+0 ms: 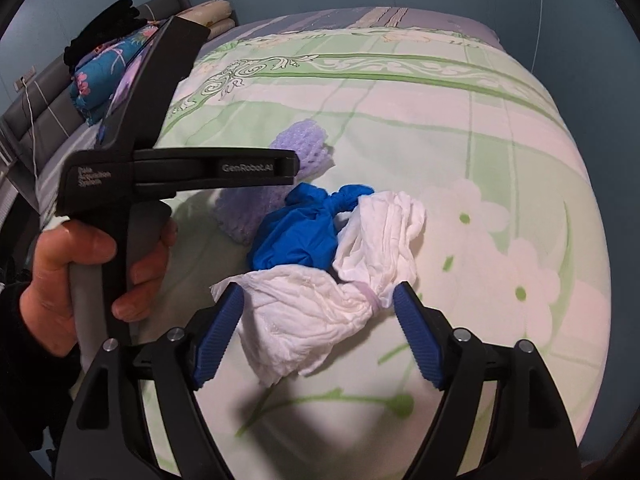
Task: Collect trash
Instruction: 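Grasp the lavender foam net with the left tool while the right tool grasps the blue glove and tissue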
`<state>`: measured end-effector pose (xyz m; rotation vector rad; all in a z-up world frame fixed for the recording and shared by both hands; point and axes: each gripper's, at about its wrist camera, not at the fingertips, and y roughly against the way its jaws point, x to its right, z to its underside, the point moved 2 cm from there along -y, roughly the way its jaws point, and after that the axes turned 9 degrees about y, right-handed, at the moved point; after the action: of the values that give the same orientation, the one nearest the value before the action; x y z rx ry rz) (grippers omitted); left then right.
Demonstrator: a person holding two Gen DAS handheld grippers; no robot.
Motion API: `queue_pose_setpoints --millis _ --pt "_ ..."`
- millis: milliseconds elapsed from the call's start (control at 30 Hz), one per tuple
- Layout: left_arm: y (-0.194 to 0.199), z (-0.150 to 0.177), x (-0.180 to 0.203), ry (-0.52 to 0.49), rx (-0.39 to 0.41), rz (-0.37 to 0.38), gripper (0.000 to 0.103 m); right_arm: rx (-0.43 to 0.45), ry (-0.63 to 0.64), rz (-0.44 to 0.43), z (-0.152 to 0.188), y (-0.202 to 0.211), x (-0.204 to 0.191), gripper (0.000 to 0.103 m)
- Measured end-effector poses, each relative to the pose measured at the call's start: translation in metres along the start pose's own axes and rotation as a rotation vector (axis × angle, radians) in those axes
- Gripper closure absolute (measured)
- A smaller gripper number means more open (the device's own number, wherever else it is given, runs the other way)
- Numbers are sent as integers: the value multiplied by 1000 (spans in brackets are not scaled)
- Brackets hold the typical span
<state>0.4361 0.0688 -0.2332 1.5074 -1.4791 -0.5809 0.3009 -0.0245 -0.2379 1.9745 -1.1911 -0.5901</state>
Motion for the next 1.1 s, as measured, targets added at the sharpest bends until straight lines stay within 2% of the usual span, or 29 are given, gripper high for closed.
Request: queue_pose_setpoints --millis 33,200,267,400,500,567,700,867,933,1100 --pt "-1 -2 -3 13 -4 12 27 2 -1 -5 -3 -1 0 18" --pt "-4 -15 -17 57 -16 65 51 -4 16 -15 -19 -13 1 18" --pt "-5 -20 -22 83 -28 99 64 -14 33 -13 -24 -21 -2 17" --pt "-4 -24 -28 110 -41 150 76 -27 63 -1 -36 -34 -6 16" --pt "-5 -26 -34 135 -49 182 78 -54 101 12 -39 -45 -13 26" --pt "-6 -27 -38 157 -59 209 79 -66 119 26 -39 -52 -14 27" --pt "-6 -27 -39 156 -60 213 80 -61 118 23 -43 -57 -17 30" --pt "-6 -28 -40 173 -64 222 80 -74 127 54 -45 -62 -18 52" --pt "-6 -27 -40 179 -63 226 81 -76 124 66 -45 -61 -16 67" --pt "-4 -26 -40 201 -64 235 83 -69 90 73 -45 -55 -8 77"
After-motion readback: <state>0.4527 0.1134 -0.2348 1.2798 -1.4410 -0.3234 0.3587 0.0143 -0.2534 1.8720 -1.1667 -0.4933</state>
